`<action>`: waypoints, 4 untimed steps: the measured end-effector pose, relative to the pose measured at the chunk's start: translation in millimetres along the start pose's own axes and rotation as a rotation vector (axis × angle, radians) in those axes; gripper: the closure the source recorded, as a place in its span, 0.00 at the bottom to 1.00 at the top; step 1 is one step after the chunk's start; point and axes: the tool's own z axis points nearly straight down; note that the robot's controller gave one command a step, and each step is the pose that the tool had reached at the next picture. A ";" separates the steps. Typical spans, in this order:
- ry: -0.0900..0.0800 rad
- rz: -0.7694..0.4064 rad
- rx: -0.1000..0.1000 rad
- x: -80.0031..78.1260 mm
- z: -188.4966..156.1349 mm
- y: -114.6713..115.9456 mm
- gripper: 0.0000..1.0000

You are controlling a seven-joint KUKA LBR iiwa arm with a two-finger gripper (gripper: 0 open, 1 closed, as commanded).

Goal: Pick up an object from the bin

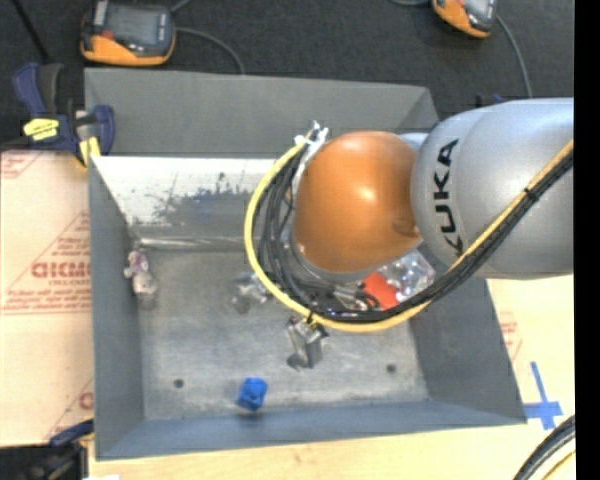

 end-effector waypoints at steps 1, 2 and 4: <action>0.013 -0.058 -0.007 14.3 45.0 41.0 0.00; -0.007 -0.032 0.003 22.3 122.0 25.0 0.00; -0.002 -0.049 -0.001 -37.8 -27.9 66.1 1.00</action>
Offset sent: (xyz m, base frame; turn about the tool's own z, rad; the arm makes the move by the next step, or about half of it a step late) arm -0.0338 0.0236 -0.0435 -0.0521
